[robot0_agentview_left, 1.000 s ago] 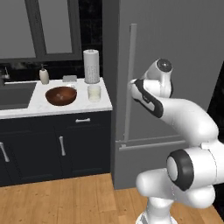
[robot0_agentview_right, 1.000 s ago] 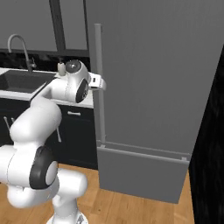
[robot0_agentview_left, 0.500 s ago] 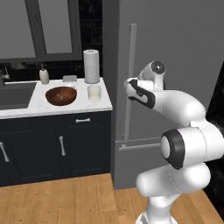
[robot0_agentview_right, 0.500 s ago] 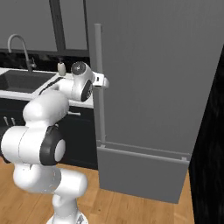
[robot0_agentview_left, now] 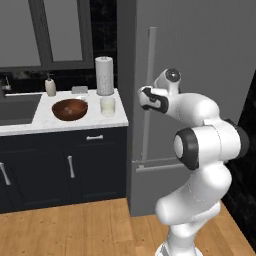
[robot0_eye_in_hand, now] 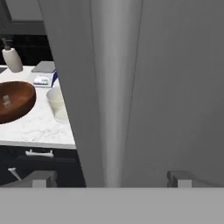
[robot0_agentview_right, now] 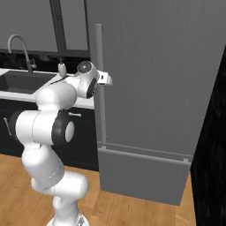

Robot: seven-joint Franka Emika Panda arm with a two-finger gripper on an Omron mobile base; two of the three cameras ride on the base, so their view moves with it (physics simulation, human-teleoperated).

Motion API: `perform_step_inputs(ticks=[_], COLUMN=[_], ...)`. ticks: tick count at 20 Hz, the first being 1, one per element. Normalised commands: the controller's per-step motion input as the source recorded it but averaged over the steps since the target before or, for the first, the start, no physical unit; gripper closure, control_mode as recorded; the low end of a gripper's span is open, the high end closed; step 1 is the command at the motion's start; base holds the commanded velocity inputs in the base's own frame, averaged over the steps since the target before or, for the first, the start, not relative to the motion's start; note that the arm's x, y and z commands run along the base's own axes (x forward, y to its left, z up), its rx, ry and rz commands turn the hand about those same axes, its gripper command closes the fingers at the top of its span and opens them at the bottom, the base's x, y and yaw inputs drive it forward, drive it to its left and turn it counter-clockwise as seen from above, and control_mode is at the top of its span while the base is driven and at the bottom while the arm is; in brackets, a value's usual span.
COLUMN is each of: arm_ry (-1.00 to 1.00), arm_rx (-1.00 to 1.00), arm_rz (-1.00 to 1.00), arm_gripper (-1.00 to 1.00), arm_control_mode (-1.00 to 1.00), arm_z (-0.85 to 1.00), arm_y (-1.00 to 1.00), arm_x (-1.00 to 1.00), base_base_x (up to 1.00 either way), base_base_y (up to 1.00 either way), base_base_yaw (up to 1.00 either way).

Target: Grab a lemon wedge from the fridge and one ice cube from the ice bowl, and put them in the glass of lemonade.

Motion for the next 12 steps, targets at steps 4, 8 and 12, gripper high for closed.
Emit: perform_step_inputs(ticks=[4,8,12], arm_ry=[0.0,0.0,-0.01], arm_rx=[0.0,0.0,0.0], arm_rz=[0.0,0.0,0.0], arm_gripper=[-1.0,-1.0,-1.0], arm_control_mode=[-1.0,-1.0,-1.0], arm_z=[-0.14,-0.14,-0.15], arm_y=[0.0,0.0,0.0], arm_x=[0.53,0.51,0.54], base_base_x=[0.0,0.0,0.0], base_base_y=[0.0,0.0,0.0], base_base_yaw=[0.0,0.0,0.0])
